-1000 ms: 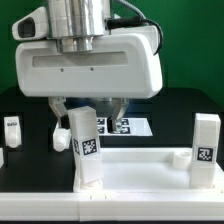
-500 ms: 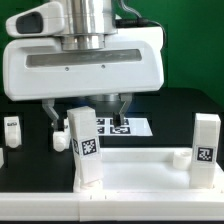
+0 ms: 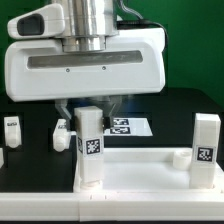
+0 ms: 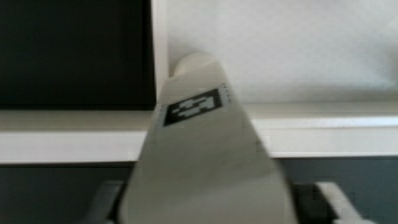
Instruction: Assemble desk
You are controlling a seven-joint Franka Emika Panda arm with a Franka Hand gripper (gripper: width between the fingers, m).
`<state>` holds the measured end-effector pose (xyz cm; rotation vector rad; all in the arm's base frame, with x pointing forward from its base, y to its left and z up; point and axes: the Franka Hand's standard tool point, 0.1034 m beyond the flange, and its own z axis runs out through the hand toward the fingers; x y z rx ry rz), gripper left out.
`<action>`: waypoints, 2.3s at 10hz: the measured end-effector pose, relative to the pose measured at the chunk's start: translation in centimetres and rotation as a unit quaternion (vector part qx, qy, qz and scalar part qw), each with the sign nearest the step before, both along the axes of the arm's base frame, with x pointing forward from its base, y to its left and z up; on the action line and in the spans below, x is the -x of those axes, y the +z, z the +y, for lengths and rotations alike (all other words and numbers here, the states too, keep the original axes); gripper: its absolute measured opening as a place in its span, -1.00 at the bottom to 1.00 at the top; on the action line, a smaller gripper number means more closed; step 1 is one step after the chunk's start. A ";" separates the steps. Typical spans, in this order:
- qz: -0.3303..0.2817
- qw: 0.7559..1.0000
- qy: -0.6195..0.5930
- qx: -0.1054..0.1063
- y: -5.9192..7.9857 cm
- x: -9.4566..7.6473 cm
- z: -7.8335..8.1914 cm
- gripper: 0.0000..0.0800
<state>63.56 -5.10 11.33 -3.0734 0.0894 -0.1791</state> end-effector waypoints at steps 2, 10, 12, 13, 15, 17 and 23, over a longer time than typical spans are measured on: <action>-0.002 0.995 -0.098 -0.007 -0.1 -0.3 -0.2 -0.29; 0.034 0.810 -0.580 -0.076 -0.4 0.2 -1.5 -0.29; 0.055 0.707 -0.697 -0.106 -0.5 0.6 -1.7 -0.29; 0.069 0.631 -0.762 -0.128 -0.6 0.8 -1.5 -0.29; 0.075 0.621 -0.767 -0.140 -0.6 0.8 -1.4 -0.29; 0.067 0.675 -0.723 -0.130 -0.6 0.8 -1.2 -0.29; 0.032 0.939 -0.334 -0.070 -0.5 0.5 0.3 0.62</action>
Offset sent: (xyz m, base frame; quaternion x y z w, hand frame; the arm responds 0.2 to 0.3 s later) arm 0.0120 -0.0022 -0.0038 -0.0454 0.0117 0.3358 0.9408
